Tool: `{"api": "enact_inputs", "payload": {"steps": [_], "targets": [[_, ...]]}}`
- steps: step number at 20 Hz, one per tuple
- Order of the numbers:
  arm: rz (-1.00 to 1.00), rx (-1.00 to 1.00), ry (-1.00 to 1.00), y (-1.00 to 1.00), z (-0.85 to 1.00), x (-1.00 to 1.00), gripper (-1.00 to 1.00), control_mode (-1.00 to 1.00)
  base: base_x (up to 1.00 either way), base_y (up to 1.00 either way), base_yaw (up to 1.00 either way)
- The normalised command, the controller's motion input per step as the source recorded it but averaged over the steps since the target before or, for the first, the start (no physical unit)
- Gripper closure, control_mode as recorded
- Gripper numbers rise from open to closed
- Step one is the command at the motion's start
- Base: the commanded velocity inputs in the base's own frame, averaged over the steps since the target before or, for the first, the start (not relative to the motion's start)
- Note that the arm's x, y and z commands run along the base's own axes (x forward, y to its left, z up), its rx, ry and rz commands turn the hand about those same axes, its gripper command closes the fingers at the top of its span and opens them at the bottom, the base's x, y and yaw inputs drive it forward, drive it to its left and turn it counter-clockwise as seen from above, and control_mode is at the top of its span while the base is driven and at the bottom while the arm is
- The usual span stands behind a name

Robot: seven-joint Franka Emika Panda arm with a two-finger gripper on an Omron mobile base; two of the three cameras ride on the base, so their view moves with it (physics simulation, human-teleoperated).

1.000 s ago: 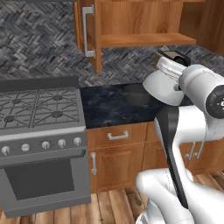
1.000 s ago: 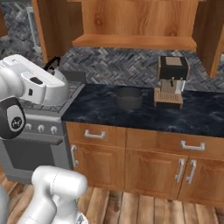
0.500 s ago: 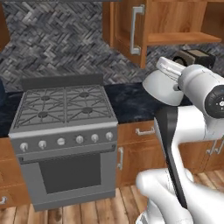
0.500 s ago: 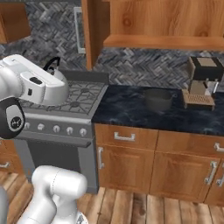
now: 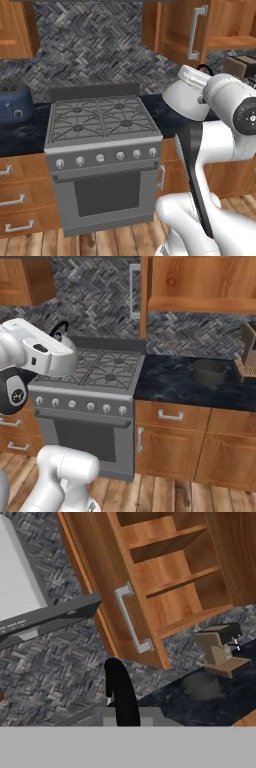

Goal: Pick the kettle from the cabinet and place it on a stove burner. Then pick the pot from the counter and place it on another stove burner. Finally, turn both burners on.

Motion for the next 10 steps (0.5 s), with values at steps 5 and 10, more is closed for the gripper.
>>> {"api": "enact_inputs", "payload": {"steps": [5,10], "targets": [[0.00,0.00,0.00,0.00,0.00,0.00,1.00,1.00,0.49,0.30,0.00],[0.00,0.00,0.00,0.00,0.00,0.00,1.00,1.00,0.66,0.30,0.00]]}}
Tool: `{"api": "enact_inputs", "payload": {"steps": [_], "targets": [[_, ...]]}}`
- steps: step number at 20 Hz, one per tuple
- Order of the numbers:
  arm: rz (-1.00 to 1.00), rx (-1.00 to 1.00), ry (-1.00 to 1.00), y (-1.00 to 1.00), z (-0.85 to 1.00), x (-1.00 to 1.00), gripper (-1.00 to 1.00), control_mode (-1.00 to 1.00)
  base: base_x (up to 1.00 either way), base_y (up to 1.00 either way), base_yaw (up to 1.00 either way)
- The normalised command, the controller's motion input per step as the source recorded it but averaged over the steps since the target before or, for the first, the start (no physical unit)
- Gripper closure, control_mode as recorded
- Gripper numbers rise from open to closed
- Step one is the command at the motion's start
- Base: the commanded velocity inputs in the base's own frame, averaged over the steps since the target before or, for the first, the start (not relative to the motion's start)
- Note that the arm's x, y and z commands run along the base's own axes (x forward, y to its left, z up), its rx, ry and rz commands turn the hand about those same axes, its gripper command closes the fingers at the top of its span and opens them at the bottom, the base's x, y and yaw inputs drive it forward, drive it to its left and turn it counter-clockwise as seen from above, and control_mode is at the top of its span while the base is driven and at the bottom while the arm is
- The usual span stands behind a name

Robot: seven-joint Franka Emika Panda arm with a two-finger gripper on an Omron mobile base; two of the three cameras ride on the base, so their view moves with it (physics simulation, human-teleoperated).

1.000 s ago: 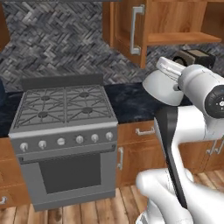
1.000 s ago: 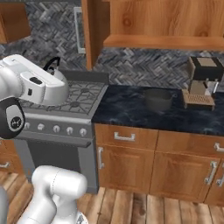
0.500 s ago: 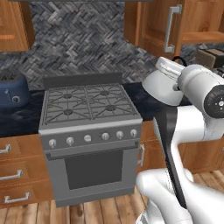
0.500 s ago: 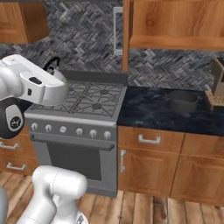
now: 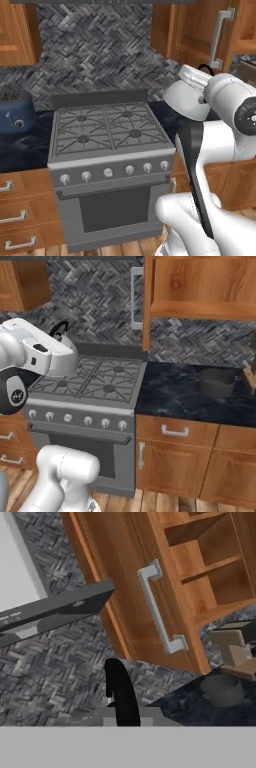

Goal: Pick the kettle from the cabinet and place it on a stove burner. Then pick the pot from the counter and place it on another stove burner. Finally, turn both burners on.

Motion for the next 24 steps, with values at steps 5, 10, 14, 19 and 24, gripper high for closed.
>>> {"api": "enact_inputs", "payload": {"steps": [5,10,14,19,24], "targets": [[0.00,0.00,0.00,0.00,0.00,0.00,1.00,1.00,0.62,0.46,0.00],[0.00,0.00,0.00,0.00,0.00,0.00,1.00,1.00,0.66,0.28,0.00],[0.00,0.00,0.00,0.00,0.00,0.00,1.00,1.00,0.60,0.19,-0.01],[0.00,0.00,0.00,0.00,0.00,0.00,1.00,1.00,0.40,0.20,-0.04],[0.00,0.00,0.00,0.00,0.00,0.00,1.00,1.00,0.48,0.24,-0.04]]}}
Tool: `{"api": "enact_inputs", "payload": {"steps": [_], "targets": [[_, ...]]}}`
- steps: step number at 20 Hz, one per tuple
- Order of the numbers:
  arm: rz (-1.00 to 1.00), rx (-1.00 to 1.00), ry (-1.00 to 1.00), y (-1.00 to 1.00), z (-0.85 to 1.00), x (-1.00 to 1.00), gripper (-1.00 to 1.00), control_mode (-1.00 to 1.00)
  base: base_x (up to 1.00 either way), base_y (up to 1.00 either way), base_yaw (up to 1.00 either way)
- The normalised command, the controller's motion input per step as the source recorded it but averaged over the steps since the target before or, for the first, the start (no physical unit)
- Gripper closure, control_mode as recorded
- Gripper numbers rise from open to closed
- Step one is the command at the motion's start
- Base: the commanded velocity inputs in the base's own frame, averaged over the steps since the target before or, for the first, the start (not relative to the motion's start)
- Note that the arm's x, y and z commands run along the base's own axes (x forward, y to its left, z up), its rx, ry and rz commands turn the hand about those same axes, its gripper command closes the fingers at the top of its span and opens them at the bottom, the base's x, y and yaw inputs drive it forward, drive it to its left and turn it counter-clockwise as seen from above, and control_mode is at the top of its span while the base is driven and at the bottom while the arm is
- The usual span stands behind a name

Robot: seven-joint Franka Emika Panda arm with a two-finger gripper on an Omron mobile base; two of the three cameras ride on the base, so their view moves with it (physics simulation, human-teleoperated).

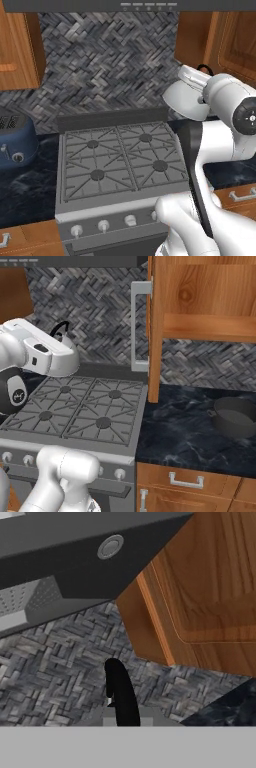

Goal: Pick the kettle from the cabinet and place it on a stove burner. Then pick the pot from the counter and place it on another stove burner. Finally, turn both burners on.

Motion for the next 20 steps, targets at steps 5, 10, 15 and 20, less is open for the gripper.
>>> {"api": "enact_inputs", "payload": {"steps": [5,10,15,20], "targets": [[0.00,0.00,0.00,0.00,0.00,0.00,1.00,1.00,0.50,0.24,-0.03],[-0.01,0.00,0.00,0.08,0.00,0.23,1.00,-1.00,0.17,0.09,-0.01],[0.00,0.00,0.00,0.02,-0.01,0.44,1.00,-1.00,0.00,0.00,0.00],[-0.01,0.00,0.00,0.02,-0.10,0.46,1.00,-1.00,0.00,0.00,0.00]]}}
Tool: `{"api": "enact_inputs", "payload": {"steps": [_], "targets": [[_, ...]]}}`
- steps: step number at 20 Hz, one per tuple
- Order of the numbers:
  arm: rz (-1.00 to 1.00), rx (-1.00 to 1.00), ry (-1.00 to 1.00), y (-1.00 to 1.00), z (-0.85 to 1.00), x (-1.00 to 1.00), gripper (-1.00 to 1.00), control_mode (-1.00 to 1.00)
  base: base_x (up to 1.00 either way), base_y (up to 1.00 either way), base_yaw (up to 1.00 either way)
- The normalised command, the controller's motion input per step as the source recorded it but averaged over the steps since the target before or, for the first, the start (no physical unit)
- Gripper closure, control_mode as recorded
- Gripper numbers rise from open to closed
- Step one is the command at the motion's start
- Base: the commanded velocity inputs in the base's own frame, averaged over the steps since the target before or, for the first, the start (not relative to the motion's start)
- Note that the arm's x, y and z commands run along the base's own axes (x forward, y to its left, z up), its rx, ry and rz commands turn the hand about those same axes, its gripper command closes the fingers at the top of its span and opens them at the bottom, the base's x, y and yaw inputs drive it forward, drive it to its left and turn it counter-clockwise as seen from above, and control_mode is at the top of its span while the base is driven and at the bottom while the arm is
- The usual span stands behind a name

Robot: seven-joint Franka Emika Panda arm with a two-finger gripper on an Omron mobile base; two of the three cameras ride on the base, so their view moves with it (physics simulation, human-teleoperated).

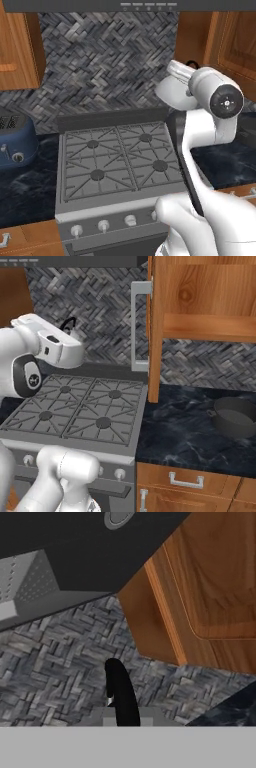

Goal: Pick the kettle from the cabinet and place it on a stove burner. Then pick the pot from the counter and place it on another stove burner. Finally, turn both burners on.

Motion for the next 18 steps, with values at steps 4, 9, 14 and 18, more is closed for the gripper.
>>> {"api": "enact_inputs", "payload": {"steps": [4,9,14,18], "targets": [[-0.02,0.00,0.09,0.01,-0.17,0.41,1.00,-1.00,0.00,0.00,0.00],[-0.05,0.00,0.23,0.00,-0.17,0.42,1.00,-1.00,0.00,0.00,0.00],[-0.05,0.00,0.20,0.00,-0.21,0.34,1.00,-1.00,0.00,0.00,0.00],[-0.04,0.00,0.12,0.00,-0.25,0.03,1.00,-1.00,0.00,0.00,0.00]]}}
